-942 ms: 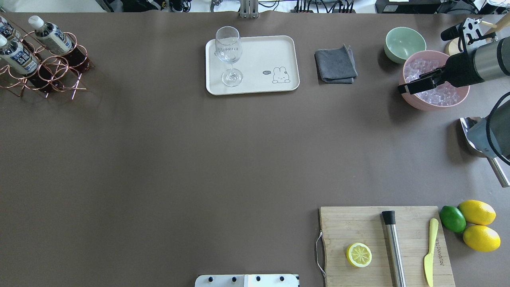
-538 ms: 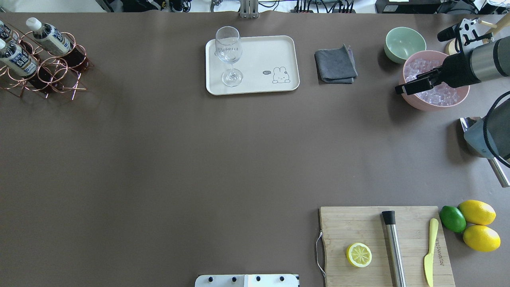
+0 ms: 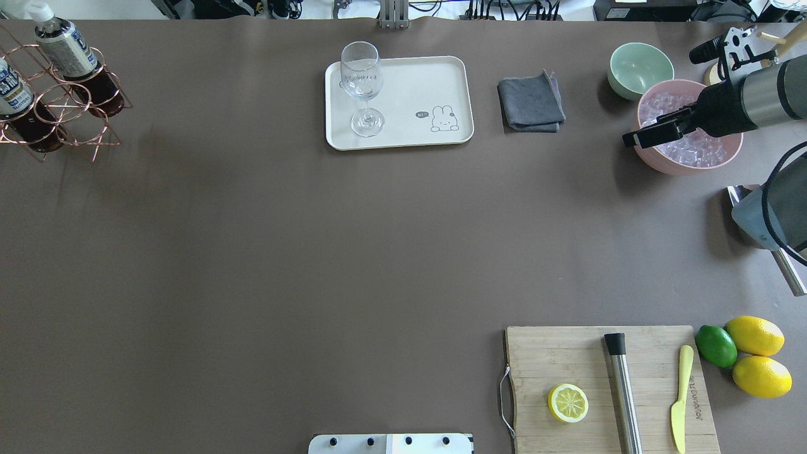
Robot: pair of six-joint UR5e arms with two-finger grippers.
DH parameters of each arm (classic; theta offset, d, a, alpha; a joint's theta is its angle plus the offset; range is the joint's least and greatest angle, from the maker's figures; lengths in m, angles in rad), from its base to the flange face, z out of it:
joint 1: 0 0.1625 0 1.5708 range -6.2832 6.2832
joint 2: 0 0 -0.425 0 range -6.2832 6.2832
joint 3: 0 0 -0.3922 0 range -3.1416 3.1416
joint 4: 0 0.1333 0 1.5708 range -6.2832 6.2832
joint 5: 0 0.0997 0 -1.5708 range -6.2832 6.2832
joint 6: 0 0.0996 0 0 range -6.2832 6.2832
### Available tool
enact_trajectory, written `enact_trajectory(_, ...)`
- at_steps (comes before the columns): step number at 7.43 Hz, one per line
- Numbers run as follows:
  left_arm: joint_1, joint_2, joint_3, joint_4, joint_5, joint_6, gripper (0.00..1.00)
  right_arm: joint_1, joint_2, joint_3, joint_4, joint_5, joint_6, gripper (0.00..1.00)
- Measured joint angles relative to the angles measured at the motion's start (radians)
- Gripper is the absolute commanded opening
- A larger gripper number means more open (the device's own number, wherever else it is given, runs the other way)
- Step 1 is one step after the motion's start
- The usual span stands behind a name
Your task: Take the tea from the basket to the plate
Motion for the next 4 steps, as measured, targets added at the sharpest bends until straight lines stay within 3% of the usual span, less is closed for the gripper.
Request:
enact_trajectory(2, 0.086, -0.008, -0.197, 0.081, -0.02, -0.219, 0.0, 0.001, -0.004, 0.002, 0.002, 0.0, -0.001, 1.0)
enact_trajectory(4, 0.255, -0.066, -0.291, 0.104, -0.041, -0.415, 0.0, -0.003, 0.0, 0.001, 0.002, -0.002, -0.002, 1.0)
